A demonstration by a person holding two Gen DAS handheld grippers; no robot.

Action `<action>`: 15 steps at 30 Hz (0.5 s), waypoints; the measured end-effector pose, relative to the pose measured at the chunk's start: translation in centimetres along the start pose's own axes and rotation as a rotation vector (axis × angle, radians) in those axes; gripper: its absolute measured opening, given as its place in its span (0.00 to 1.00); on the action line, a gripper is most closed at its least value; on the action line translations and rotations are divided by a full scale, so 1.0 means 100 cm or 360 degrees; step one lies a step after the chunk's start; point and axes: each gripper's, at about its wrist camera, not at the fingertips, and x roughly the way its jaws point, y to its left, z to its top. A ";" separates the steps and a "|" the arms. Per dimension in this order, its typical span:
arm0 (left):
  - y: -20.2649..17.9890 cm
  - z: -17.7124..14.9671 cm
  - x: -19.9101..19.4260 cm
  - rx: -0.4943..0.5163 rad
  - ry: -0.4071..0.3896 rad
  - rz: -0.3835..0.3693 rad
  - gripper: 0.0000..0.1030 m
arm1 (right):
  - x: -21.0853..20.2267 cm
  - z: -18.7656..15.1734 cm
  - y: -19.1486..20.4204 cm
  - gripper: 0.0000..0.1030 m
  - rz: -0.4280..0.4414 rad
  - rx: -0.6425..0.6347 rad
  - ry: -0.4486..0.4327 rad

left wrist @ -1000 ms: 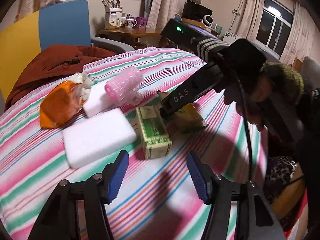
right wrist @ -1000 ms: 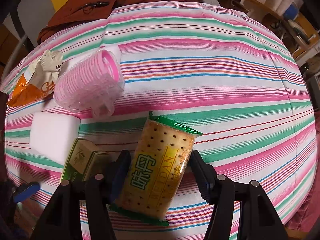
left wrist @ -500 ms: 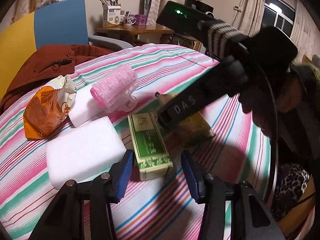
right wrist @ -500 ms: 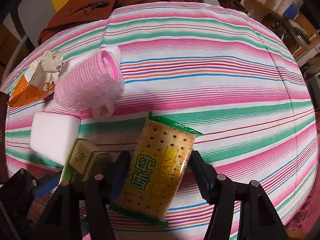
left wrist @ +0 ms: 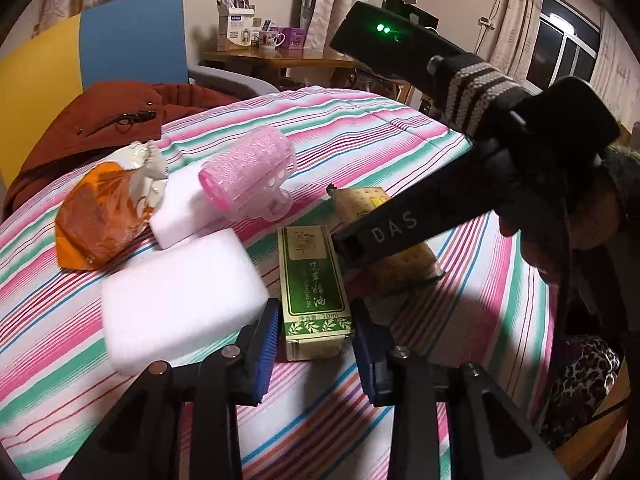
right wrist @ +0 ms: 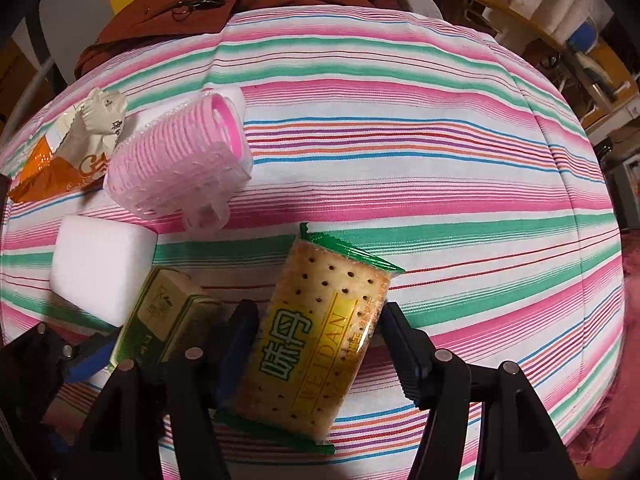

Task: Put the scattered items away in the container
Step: 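Grasp the green printed box with the left tool while the right tool holds the cracker packet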

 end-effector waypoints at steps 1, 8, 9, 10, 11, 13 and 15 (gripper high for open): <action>0.000 -0.002 -0.004 0.0010 -0.0014 0.0008 0.32 | -0.002 -0.001 0.004 0.58 -0.0002 -0.0011 -0.0005; 0.001 -0.027 -0.028 0.0029 -0.0030 0.0038 0.31 | -0.028 -0.055 -0.034 0.54 -0.0002 -0.0033 -0.0030; 0.002 -0.030 -0.031 0.0020 -0.0029 0.0035 0.31 | -0.030 -0.057 -0.034 0.54 -0.0004 -0.0035 -0.0032; 0.003 -0.035 -0.035 0.0008 -0.0029 0.0033 0.31 | -0.032 -0.060 -0.034 0.54 -0.0005 -0.0037 -0.0033; 0.005 -0.039 -0.038 -0.0006 -0.0030 0.0032 0.31 | -0.031 -0.060 -0.037 0.54 -0.0003 -0.0038 -0.0033; 0.006 -0.046 -0.042 -0.0022 -0.0027 0.0033 0.30 | -0.012 -0.039 -0.021 0.54 0.0010 -0.0026 -0.0030; 0.007 -0.049 -0.044 -0.0024 -0.0028 0.0042 0.30 | 0.005 -0.020 -0.008 0.55 0.0014 -0.0016 -0.0029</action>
